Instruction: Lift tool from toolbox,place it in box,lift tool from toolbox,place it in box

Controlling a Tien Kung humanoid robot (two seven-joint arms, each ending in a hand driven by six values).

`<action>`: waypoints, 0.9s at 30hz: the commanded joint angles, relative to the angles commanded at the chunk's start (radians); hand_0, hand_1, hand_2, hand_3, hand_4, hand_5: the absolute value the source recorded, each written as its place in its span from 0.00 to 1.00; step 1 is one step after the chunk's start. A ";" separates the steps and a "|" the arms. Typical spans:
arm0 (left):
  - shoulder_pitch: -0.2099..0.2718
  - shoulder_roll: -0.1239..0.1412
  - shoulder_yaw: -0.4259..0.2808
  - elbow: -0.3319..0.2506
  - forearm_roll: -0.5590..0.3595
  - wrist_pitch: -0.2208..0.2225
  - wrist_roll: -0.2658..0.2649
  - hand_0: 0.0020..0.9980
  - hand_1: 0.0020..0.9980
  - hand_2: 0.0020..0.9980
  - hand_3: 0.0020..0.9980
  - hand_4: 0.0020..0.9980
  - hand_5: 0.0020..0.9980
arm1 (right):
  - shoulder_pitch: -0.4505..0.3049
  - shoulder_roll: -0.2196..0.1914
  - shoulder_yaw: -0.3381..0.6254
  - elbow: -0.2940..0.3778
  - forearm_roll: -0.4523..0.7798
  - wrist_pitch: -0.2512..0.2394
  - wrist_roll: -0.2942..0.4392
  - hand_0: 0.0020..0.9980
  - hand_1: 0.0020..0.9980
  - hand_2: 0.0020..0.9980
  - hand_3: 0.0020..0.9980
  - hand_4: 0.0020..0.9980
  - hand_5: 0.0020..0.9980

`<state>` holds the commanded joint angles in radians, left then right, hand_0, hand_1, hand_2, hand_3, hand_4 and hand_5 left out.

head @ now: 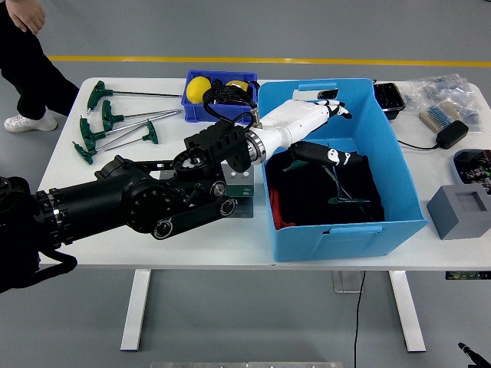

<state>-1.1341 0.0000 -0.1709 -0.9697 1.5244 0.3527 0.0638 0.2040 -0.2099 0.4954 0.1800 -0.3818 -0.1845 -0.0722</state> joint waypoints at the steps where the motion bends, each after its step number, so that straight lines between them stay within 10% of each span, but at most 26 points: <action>1: 0.008 0.000 -0.011 -0.001 0.028 0.009 -0.008 0.72 0.78 0.99 0.86 0.98 0.92 | -0.002 0.001 0.003 0.000 -0.001 0.000 -0.001 0.63 0.62 0.69 0.62 0.92 0.71; 9: 0.149 0.000 -0.188 -0.035 0.141 0.050 -0.186 0.69 0.75 0.90 0.80 0.97 0.89 | -0.029 0.011 0.048 0.000 -0.012 -0.002 -0.007 0.63 0.62 0.69 0.62 0.91 0.70; 27: 0.579 0.249 -0.687 -0.130 0.309 0.000 -0.282 0.73 0.76 0.88 0.78 0.98 0.88 | -0.064 0.037 0.149 0.000 -0.085 -0.003 -0.033 0.63 0.62 0.69 0.62 0.91 0.70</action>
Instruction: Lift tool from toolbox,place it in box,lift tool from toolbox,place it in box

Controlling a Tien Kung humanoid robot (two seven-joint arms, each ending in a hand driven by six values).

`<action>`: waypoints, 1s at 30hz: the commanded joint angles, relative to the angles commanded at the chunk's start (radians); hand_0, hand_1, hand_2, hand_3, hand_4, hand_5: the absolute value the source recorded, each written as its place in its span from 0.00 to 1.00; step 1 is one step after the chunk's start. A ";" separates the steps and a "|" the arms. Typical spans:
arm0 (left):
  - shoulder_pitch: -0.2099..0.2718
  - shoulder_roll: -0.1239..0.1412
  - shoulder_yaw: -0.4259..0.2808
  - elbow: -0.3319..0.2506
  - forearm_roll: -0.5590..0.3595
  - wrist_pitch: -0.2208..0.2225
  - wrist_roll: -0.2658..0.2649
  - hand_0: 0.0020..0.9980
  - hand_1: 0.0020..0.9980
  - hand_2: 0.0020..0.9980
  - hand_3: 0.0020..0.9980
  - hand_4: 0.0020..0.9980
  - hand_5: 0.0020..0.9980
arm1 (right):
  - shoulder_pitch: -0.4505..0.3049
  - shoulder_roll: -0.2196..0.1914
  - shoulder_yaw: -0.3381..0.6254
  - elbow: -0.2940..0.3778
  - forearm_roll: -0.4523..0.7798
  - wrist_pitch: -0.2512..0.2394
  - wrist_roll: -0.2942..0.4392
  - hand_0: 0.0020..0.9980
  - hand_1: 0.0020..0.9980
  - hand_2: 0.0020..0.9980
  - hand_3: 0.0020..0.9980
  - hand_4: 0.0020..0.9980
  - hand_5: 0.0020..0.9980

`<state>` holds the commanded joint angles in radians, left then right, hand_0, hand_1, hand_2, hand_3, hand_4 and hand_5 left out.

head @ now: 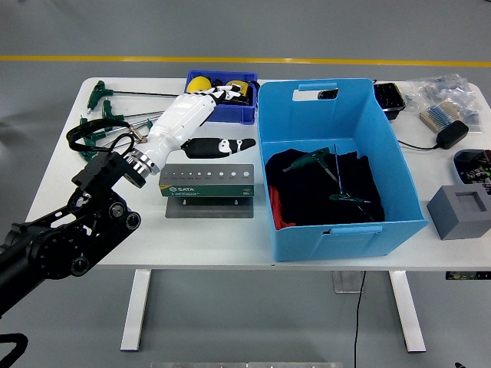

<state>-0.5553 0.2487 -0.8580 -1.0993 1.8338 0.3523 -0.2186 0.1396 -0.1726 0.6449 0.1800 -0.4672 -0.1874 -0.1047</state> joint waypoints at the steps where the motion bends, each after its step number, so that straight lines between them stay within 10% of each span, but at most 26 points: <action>1: 0.024 0.000 -0.027 0.007 0.001 0.000 -0.001 0.73 0.76 0.88 0.78 0.98 0.88 | -0.002 0.001 0.007 0.000 -0.005 0.000 -0.001 0.63 0.62 0.69 0.62 0.91 0.70; 7: 0.173 -0.068 -0.231 0.027 -0.036 -0.005 -0.013 0.73 0.76 0.88 0.77 0.98 0.87 | -0.007 0.011 0.027 0.000 -0.019 -0.006 -0.005 0.63 0.62 0.69 0.62 0.90 0.70; 16: 0.288 -0.134 -0.352 0.033 -0.263 0.136 -0.195 0.70 0.73 0.88 0.78 0.89 0.69 | -0.007 0.014 0.003 0.000 -0.002 -0.004 -0.003 0.63 0.62 0.69 0.61 0.90 0.70; 30: 0.351 -0.166 -0.407 0.021 -0.448 0.024 -0.203 0.67 0.69 0.82 0.76 0.89 0.71 | -0.002 0.017 -0.028 0.000 0.031 -0.003 0.003 0.63 0.62 0.69 0.60 0.89 0.70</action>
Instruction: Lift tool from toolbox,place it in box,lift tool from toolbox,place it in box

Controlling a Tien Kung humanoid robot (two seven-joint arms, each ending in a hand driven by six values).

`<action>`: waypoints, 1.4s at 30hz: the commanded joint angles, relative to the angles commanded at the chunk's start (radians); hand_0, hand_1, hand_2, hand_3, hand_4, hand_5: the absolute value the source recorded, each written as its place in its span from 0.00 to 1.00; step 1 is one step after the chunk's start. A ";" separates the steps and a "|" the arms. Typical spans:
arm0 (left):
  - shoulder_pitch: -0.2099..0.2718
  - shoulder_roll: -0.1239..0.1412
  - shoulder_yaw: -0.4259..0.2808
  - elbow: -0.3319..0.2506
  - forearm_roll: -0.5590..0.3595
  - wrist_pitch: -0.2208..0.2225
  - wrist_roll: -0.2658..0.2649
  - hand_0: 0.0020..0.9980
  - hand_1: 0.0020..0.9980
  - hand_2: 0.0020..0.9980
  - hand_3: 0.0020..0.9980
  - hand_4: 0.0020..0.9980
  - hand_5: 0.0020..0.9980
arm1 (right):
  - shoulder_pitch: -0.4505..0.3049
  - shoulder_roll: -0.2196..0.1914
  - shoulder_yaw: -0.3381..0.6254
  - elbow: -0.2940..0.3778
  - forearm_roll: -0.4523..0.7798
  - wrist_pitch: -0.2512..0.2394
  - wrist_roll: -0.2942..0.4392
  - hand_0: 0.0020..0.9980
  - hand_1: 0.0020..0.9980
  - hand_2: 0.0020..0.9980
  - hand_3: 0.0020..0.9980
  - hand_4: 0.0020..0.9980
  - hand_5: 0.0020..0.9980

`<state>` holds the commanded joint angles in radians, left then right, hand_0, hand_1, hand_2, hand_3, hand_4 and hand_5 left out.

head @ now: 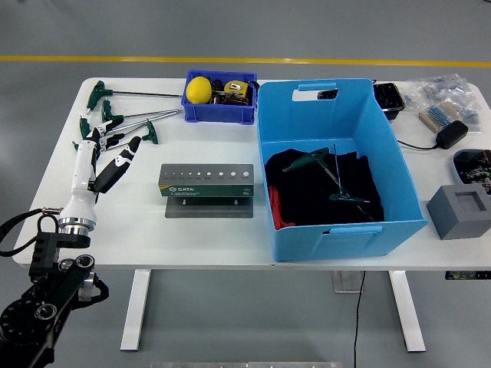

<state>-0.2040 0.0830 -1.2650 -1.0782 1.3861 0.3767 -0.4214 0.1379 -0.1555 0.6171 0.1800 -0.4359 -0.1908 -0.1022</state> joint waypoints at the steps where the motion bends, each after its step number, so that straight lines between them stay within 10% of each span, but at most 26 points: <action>1: 0.001 -0.001 -0.003 -0.003 -0.009 -0.011 0.010 0.67 0.69 0.82 0.76 0.89 0.71 | 0.000 0.000 -0.001 0.000 0.001 0.000 0.000 0.63 0.62 0.69 0.60 0.89 0.70; 13: 0.021 0.000 -0.008 -0.153 -0.249 -0.108 0.317 0.64 0.64 0.78 0.75 0.90 0.74 | 0.000 -0.002 -0.005 0.000 -0.001 0.006 0.001 0.63 0.61 0.69 0.60 0.88 0.71; 26: 0.064 0.003 -0.128 -0.227 -0.165 -0.148 0.412 0.64 0.64 0.77 0.75 0.87 0.72 | 0.005 0.000 -0.009 0.000 0.008 0.005 -0.003 0.63 0.61 0.69 0.60 0.88 0.70; 42: 0.100 0.003 -0.219 -0.287 -0.155 -0.151 0.382 0.64 0.64 0.77 0.75 0.87 0.73 | 0.008 0.002 -0.018 0.000 0.019 0.003 -0.003 0.63 0.61 0.69 0.59 0.87 0.71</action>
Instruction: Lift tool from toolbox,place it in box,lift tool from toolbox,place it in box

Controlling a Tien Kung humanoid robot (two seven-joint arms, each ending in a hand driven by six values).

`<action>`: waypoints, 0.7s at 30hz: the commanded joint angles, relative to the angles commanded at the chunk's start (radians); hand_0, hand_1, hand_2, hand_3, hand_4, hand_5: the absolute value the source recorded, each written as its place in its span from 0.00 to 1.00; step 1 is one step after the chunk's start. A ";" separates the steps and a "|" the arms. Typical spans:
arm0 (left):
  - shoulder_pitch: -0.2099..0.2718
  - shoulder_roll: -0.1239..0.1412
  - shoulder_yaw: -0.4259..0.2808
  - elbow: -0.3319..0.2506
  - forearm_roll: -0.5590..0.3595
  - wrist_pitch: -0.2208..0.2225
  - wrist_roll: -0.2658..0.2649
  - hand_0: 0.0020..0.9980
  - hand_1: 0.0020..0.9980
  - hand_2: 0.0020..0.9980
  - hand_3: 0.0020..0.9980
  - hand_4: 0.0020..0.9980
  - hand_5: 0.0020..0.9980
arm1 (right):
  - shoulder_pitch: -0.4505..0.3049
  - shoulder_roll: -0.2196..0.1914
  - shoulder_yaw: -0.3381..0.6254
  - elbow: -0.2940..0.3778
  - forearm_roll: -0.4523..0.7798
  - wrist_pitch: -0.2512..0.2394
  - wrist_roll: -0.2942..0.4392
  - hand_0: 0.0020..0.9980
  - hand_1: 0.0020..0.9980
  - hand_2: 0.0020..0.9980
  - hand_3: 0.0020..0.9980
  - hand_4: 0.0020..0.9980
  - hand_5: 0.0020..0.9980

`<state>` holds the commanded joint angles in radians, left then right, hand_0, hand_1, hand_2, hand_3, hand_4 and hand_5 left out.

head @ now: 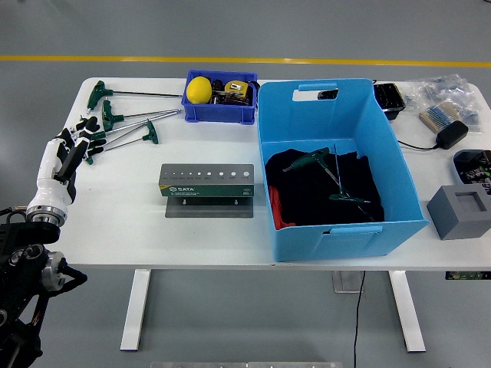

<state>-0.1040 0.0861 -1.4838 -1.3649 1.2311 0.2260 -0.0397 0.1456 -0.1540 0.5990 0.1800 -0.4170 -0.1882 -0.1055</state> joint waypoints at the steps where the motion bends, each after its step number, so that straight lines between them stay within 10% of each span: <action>1: 0.000 0.003 -0.004 -0.002 0.000 0.001 -0.001 0.64 0.64 0.77 0.75 0.87 0.73 | 0.001 0.000 0.001 0.000 -0.002 0.000 -0.001 0.63 0.61 0.69 0.59 0.87 0.71; 21: 0.009 0.022 -0.038 -0.023 0.027 -0.003 0.001 0.64 0.63 0.76 0.74 0.86 0.76 | 0.001 0.005 0.003 0.000 -0.021 0.001 -0.004 0.63 0.61 0.69 0.59 0.87 0.70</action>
<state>-0.0954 0.1084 -1.5215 -1.3880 1.2584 0.2230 -0.0384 0.1466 -0.1488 0.6017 0.1800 -0.4377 -0.1868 -0.1097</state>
